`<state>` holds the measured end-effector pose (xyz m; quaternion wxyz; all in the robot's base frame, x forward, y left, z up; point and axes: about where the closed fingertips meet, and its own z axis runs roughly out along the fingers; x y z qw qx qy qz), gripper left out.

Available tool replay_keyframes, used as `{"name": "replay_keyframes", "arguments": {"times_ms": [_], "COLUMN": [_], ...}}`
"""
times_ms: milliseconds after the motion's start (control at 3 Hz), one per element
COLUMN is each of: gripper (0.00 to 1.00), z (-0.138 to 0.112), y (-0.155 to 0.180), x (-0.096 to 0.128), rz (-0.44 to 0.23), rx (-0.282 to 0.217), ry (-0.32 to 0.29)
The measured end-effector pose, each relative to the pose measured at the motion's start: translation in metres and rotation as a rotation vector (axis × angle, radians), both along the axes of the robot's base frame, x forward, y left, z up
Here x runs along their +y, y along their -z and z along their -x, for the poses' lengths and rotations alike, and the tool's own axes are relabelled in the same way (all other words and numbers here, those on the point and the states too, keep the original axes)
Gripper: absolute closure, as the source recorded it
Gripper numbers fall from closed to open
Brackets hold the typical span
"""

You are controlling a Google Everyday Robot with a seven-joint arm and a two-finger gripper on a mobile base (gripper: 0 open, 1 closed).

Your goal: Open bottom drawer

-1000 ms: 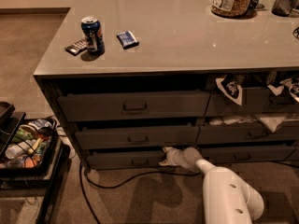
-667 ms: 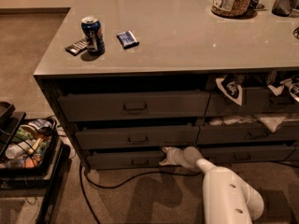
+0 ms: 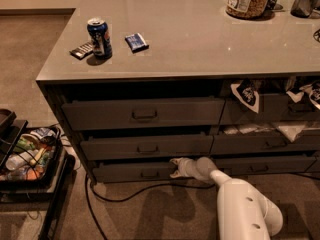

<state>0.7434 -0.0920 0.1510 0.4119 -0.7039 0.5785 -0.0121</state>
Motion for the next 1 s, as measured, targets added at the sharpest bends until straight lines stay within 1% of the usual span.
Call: {"name": "replay_keyframes", "arguments": {"times_ms": [667, 1000], "gripper": [1.0, 1.0], "z": [-0.0027, -0.0026], "y": [-0.0171, -0.0181], "x": [-0.0012, -0.0012], "rz": [0.0, 0.0], "rx": [0.0, 0.0], "ry": [0.0, 0.0]}}
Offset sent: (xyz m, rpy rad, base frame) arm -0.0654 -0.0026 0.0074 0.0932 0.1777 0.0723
